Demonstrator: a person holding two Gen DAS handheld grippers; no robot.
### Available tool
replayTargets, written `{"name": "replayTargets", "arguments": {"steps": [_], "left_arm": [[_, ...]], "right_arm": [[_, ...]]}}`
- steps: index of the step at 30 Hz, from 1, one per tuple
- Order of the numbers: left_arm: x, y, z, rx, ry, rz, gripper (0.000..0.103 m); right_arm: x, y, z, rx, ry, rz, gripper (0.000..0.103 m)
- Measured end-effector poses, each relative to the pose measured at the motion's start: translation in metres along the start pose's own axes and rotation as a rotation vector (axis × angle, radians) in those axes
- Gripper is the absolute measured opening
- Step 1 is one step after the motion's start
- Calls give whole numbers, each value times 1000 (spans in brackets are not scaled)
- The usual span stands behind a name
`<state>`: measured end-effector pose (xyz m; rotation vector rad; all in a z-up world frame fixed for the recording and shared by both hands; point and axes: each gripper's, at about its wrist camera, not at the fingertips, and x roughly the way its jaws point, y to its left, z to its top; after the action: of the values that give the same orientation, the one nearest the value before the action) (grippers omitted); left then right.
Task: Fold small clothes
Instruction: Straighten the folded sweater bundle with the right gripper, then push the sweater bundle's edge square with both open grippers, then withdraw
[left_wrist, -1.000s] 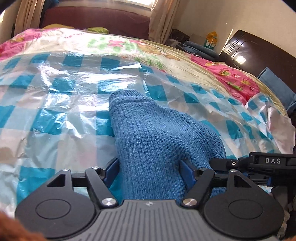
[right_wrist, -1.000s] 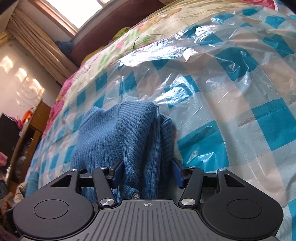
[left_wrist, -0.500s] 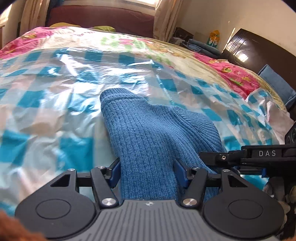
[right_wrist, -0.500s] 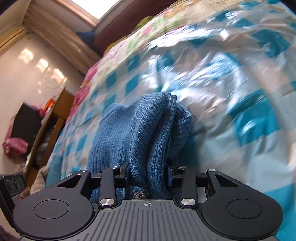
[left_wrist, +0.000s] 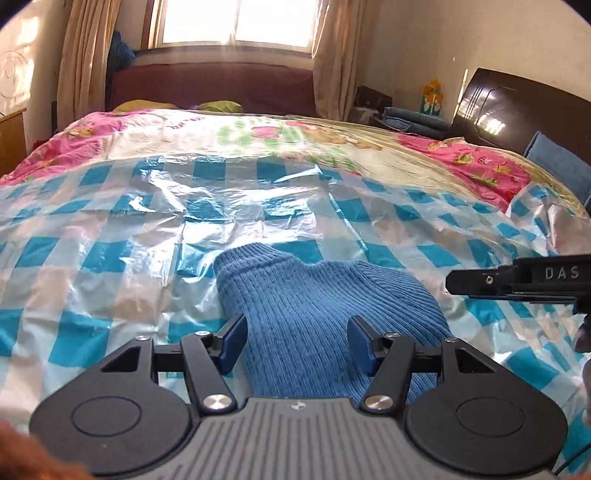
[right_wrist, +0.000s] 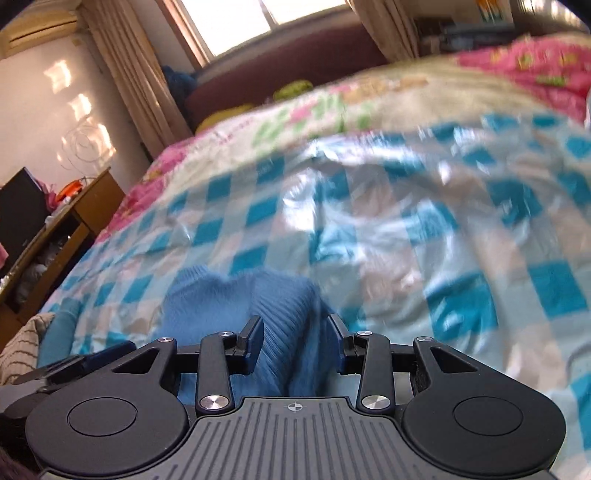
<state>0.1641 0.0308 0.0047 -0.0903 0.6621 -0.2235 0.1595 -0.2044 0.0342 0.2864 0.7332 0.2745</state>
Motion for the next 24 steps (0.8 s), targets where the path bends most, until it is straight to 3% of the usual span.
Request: {"name": "replayTargets", "arguments": {"steps": [3,5,9,15,19,22,24], "left_arm": [[9,1,1,-12,8,19,63],[13,0,2,-11,8,28,63],[28,-5,2,6,38,17,63],[49,-6,0,-21,101,32,67],[34,-8,1,-6,90,52,67],[20,-9,-3,-4,97,56,66],[11,-11,-8,-5,100,54,66]], "right_arm": [[21,12,5,-28,32,32,33],[33,16,3,-60,53,34,25],[53,3,-5,-67,113,-49,13],[59,-23,-13,9,135,-93,15],[47,-17,-9,13,118,-91,15],[26,-9,-9,5,81,-88,25],[11,-4,-15,-12,70,-69,25]]}}
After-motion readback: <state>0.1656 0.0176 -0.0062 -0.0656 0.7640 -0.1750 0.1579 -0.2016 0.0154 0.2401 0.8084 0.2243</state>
